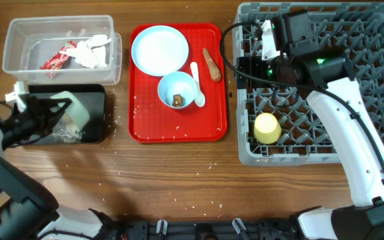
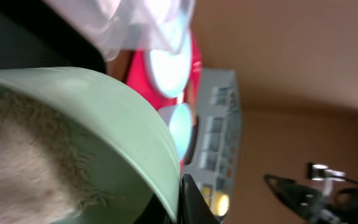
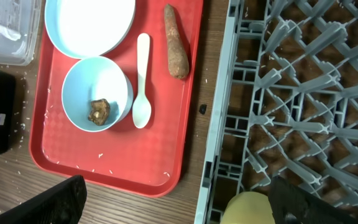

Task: Sort waste into correct bins and load items into the dishwasher rack
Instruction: 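Tip the green bowl over the black tray to pour out the rice, then return the empty green bowl to the red tray with the left gripper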

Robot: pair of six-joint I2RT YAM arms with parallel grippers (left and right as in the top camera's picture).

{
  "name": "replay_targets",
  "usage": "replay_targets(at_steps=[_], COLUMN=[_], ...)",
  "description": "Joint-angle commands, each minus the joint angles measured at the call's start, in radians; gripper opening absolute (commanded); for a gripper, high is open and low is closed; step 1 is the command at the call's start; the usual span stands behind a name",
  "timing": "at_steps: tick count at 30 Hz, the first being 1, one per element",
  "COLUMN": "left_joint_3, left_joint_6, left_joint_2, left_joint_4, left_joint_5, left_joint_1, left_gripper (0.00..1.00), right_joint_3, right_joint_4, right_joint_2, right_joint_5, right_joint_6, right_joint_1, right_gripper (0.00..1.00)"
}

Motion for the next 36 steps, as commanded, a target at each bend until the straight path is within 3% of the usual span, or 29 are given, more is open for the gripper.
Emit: replay_targets(at_steps=[1,7,16,19,26,27,31,36], left_joint_3=[-0.008,-0.008,-0.008,-0.008,-0.008,-0.008,-0.008,-0.008], left_joint_6=[0.019,0.016,0.016,-0.065,-0.111,-0.124,-0.296,-0.299], left_joint_2=[-0.008,0.028,0.081,0.092,0.092,0.093,0.094,0.094], left_joint_4=[0.003,0.021,0.048,0.071,0.071,0.143,0.203,0.183], left_joint_5=[0.161,0.307,0.399,0.399,0.398,0.396,0.36,0.378], left_joint_1=[0.056,0.123,0.148,0.148,0.148,0.148,0.147,0.146], left_gripper=[0.04,0.04,0.04,0.04,0.04,0.04,0.04,0.04], right_joint_3=[0.007,0.007,0.007,0.007,0.007,0.007,0.007,0.007], right_joint_4=[0.01,0.011,0.01,0.011,0.01,0.01,0.011,0.01], right_joint_2=[0.013,0.013,0.013,0.013,0.013,0.013,0.013,0.013], right_joint_5=[0.006,0.0,0.0,0.0,-0.001,-0.002,-0.005,-0.004], right_joint_6=[-0.005,-0.005,-0.005,-0.006,-0.005,-0.005,-0.005,-0.006], right_joint_1=[-0.001,-0.001,-0.001,-0.001,-0.001,-0.001,-0.001,-0.001], right_gripper=[0.95,0.95,0.95,0.95,0.95,0.95,0.95,0.95])
